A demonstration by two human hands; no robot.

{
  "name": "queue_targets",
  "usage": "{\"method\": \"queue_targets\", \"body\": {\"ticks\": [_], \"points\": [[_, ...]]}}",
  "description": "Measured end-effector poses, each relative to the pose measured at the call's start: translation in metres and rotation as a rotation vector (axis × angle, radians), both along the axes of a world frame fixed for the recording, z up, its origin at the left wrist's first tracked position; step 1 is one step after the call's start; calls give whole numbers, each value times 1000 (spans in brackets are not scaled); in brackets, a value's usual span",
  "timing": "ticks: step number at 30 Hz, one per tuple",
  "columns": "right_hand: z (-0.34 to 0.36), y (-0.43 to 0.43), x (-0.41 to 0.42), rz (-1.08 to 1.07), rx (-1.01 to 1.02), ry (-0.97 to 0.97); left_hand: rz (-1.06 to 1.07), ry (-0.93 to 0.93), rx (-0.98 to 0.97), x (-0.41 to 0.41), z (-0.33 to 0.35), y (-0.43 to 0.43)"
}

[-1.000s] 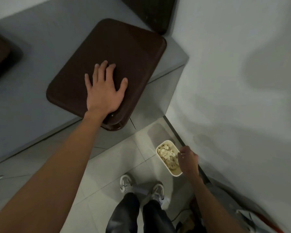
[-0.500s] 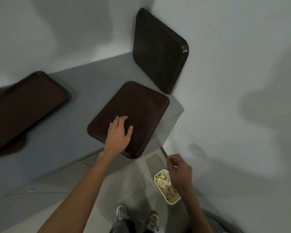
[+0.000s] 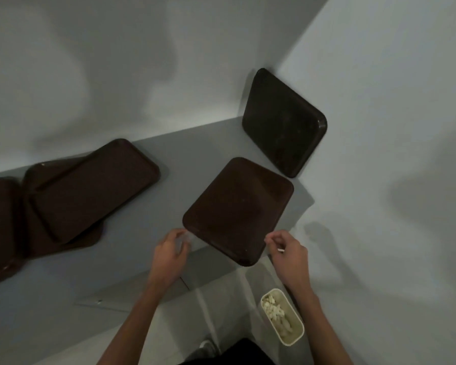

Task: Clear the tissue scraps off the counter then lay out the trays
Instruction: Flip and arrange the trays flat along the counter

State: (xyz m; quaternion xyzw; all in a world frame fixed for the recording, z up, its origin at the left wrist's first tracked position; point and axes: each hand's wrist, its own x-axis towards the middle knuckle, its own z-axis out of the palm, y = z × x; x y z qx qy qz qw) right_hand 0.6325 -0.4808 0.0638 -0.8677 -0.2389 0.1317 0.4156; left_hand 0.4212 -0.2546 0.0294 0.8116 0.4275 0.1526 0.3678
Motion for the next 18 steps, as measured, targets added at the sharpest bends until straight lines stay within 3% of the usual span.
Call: {"method": "queue_targets", "body": {"ticks": [9,18], "points": [[-19,31,17,70,-98,32,67,-56,3,3,0,25],[-46,74,116,-36,-247,15,121,13,-29,79,-5,50]]}}
